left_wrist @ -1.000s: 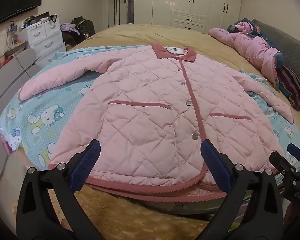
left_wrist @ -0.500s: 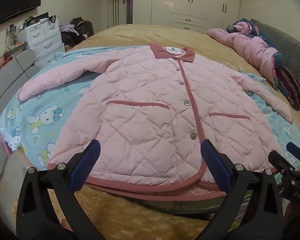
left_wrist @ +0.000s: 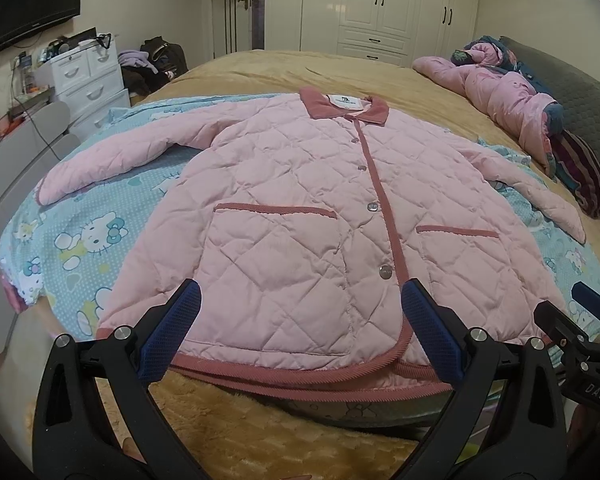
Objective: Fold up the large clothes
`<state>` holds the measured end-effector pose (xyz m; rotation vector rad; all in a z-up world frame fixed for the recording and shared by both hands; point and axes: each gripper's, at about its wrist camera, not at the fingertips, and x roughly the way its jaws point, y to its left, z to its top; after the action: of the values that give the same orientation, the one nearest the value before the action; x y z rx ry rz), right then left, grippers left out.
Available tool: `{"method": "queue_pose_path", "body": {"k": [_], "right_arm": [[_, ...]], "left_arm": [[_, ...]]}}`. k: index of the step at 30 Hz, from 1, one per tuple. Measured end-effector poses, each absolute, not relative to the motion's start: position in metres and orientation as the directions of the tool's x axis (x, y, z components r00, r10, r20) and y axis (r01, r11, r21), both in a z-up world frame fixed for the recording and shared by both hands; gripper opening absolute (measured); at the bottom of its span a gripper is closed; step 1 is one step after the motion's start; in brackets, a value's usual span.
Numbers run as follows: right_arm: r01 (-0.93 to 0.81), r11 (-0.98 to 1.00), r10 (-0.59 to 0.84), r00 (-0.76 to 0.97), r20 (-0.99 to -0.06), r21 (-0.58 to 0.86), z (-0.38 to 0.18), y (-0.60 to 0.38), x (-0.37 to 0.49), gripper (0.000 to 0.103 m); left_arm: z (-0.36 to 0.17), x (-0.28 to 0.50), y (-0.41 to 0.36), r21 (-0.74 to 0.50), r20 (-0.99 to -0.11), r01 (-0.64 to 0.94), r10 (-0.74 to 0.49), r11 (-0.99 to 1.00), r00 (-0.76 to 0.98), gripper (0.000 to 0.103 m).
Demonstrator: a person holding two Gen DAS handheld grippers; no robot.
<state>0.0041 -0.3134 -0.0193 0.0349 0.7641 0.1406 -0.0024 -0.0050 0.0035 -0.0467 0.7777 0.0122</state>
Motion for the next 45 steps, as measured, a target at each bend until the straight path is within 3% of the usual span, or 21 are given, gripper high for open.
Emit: {"method": "queue_pose_path", "body": {"k": [45], "right_arm": [[-0.127, 0.989, 0.143, 0.701, -0.698, 0.075, -0.0257, -0.3106, 0.0083, 0.099]], "left_arm": [[0.0016, -0.0008, -0.0079, -0.032, -0.704, -0.027, -0.003, 0.999, 0.71, 0.094]]}}
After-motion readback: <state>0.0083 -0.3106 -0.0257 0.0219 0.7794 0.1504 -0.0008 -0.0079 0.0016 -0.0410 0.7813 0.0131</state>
